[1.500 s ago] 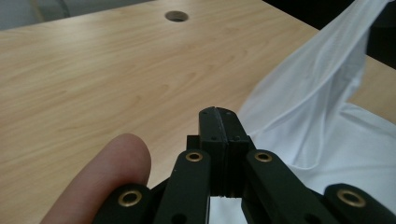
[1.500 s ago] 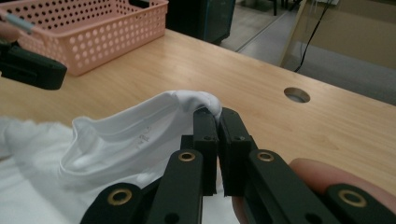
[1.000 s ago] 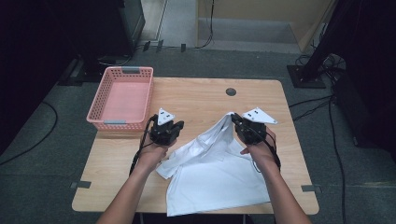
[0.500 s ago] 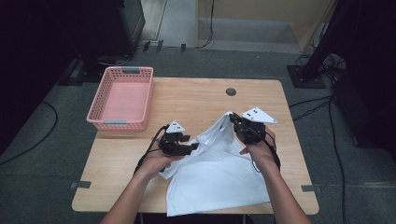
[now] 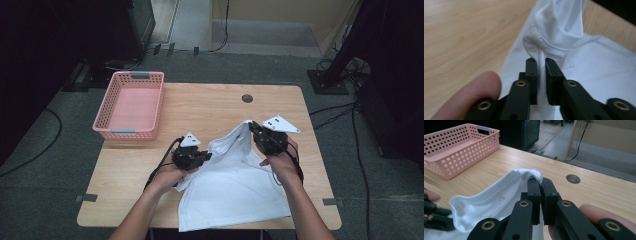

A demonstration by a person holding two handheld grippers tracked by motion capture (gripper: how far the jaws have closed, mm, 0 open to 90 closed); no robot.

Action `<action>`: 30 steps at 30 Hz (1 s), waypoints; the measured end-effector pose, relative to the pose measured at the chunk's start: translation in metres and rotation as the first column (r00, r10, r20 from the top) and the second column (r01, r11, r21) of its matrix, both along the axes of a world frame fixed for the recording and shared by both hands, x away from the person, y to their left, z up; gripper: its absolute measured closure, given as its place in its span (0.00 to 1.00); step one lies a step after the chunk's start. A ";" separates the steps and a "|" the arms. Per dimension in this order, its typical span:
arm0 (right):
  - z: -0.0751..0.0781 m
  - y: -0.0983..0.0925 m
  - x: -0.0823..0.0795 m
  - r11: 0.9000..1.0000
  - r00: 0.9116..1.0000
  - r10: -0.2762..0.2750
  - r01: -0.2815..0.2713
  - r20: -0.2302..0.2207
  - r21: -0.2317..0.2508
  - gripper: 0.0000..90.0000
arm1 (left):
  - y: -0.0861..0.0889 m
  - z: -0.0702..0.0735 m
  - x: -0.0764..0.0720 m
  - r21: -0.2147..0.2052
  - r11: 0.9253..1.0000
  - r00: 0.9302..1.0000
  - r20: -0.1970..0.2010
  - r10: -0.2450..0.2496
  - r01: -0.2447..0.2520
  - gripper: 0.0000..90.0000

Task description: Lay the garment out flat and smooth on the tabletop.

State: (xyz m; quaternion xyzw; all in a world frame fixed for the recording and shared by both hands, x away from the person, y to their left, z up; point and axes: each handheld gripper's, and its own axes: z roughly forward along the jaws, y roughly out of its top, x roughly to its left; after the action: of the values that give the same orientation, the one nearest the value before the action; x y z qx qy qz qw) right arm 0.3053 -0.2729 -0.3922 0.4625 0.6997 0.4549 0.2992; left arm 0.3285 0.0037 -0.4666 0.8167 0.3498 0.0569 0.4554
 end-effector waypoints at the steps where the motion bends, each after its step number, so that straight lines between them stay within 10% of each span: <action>1: 0.000 -0.002 0.000 1.000 1.000 -0.003 0.003 0.000 0.000 0.98 | 0.003 0.002 0.001 -0.012 1.000 1.000 -0.004 0.006 -0.006 0.91; 8: -0.001 -0.006 0.002 1.000 1.000 -0.013 0.013 -0.005 -0.009 0.98 | 0.018 0.009 0.008 -0.054 0.998 0.999 -0.001 0.042 -0.042 0.92; 13: -0.004 -0.004 0.008 1.000 1.000 -0.015 0.015 -0.022 -0.010 0.98 | 0.018 0.009 0.019 -0.021 0.984 0.985 -0.008 0.174 -0.175 0.98; 22: -0.020 0.003 0.046 0.999 0.994 -0.046 0.048 -0.096 0.019 0.98 | 0.009 0.017 0.047 0.052 0.922 0.922 0.089 0.378 -0.383 0.98; 30: -0.051 0.015 0.103 0.994 0.976 -0.090 0.099 -0.197 0.035 0.98 | -0.001 -0.003 0.095 0.176 0.865 0.883 0.091 0.461 -0.470 0.97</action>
State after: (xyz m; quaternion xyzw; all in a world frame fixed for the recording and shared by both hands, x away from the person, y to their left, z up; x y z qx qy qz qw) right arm 0.4085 -0.2583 -0.4432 0.5442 0.6925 0.4081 0.2401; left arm 0.4232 0.0030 -0.4698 0.7471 0.5184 0.2175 0.3547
